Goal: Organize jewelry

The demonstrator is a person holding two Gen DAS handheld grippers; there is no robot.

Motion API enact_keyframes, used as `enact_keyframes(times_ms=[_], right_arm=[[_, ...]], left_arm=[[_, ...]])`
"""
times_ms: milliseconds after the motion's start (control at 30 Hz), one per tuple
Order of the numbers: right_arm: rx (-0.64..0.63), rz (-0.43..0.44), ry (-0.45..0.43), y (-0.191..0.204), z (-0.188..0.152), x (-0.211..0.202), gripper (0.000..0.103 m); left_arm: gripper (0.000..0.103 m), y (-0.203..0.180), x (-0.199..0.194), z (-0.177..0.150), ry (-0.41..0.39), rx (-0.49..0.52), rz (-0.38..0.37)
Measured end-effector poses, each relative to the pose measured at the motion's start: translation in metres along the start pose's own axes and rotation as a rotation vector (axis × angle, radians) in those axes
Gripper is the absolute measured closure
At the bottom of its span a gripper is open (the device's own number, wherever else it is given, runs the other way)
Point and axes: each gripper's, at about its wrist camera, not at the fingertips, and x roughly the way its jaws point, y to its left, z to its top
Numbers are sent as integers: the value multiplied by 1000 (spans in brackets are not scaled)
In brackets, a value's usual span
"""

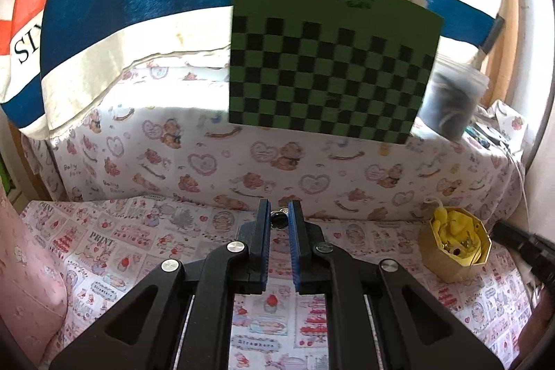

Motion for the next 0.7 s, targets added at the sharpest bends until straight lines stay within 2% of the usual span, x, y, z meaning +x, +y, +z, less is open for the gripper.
enact_keyframes(times_ms=[100,367,700], right_arm=[[30,-16,-10,-14,1,-2,95],[28,-134,-90,-35,1,-15,95],[69,-108,-125,-48,2,-22,95]], left_arm=[[94,-10,3,-4,-5,22,2],[94,-25,16,-16,19,66,9],[94,-33,24,-21,39,71,-3]])
